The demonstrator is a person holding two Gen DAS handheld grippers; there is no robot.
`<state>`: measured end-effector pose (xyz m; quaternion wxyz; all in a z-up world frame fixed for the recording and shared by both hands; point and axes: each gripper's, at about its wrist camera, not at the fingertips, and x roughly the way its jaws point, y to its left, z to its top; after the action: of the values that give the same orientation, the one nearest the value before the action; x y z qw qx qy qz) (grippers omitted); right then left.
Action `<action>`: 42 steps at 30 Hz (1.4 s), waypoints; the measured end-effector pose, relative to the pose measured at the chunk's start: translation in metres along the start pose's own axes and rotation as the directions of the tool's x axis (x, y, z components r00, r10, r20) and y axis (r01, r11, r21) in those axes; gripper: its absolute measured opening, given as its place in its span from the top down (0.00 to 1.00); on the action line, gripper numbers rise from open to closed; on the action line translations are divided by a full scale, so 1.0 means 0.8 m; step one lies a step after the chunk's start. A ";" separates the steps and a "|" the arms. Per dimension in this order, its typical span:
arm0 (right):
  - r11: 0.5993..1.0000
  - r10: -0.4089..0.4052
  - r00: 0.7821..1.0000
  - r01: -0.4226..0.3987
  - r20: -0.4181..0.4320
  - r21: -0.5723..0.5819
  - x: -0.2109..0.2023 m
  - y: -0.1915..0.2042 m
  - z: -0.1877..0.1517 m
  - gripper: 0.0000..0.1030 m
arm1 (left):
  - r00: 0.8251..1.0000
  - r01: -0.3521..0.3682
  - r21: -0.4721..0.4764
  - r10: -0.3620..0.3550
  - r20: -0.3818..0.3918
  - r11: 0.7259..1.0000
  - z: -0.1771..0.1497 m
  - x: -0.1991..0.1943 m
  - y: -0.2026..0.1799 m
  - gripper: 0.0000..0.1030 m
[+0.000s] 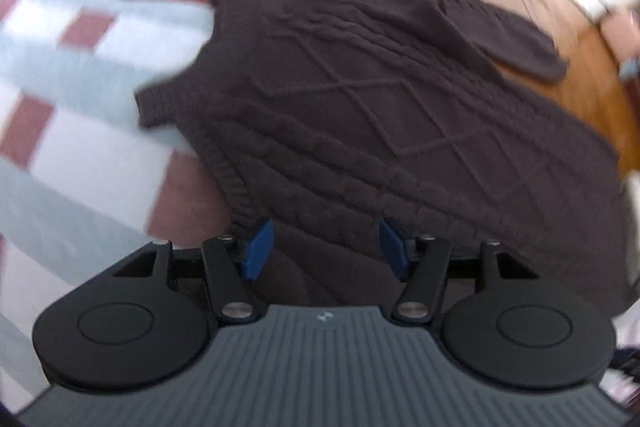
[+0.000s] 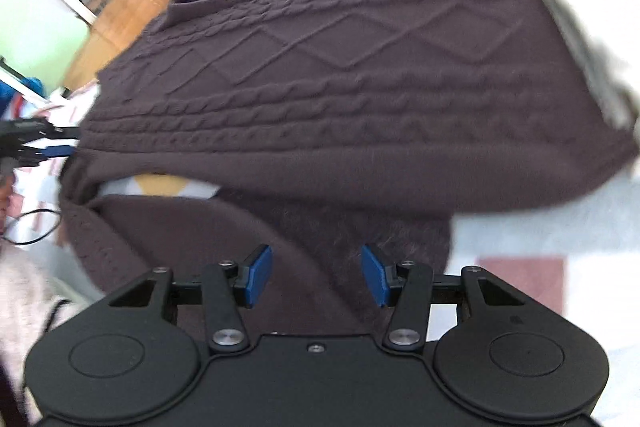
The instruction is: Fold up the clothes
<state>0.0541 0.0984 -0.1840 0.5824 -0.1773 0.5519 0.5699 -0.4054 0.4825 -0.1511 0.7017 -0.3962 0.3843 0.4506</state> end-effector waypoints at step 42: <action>0.863 -0.333 0.921 0.385 0.204 -0.328 0.091 0.150 0.200 0.87 | 0.985 0.110 0.319 -0.146 0.090 0.941 0.006 0.012 -0.099 0.37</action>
<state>0.0022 0.3008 -0.1424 0.6729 -0.3408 0.3525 0.5539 -0.3278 0.4678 -0.1411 0.8039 -0.2781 0.3842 0.3589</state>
